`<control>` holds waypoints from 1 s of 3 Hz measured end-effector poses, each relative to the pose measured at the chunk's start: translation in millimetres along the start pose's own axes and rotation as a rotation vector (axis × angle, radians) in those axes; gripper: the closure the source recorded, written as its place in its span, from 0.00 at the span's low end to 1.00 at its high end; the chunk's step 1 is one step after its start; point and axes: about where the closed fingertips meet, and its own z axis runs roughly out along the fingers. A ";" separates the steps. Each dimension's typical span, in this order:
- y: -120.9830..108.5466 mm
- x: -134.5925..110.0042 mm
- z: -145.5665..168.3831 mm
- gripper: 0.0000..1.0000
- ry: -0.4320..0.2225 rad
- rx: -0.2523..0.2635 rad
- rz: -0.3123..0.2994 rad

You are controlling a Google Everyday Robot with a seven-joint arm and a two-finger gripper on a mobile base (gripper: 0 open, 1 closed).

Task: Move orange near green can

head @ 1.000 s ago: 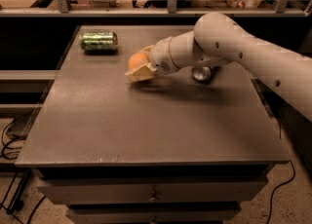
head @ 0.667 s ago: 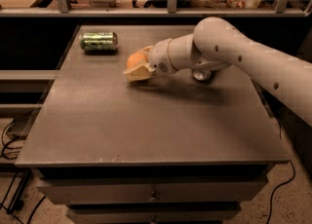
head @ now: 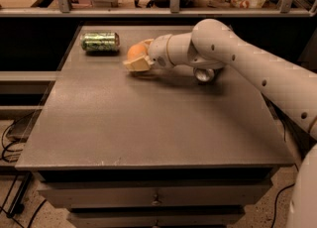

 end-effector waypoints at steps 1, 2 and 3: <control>-24.5 -9.4 9.7 0.84 -0.007 0.025 -0.032; -39.6 -18.7 22.5 0.61 -0.001 0.020 -0.063; -45.1 -15.8 33.2 0.38 0.017 0.009 -0.061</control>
Offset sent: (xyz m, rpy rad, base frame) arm 0.0693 0.0183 0.0274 -0.0470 -0.0941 0.0170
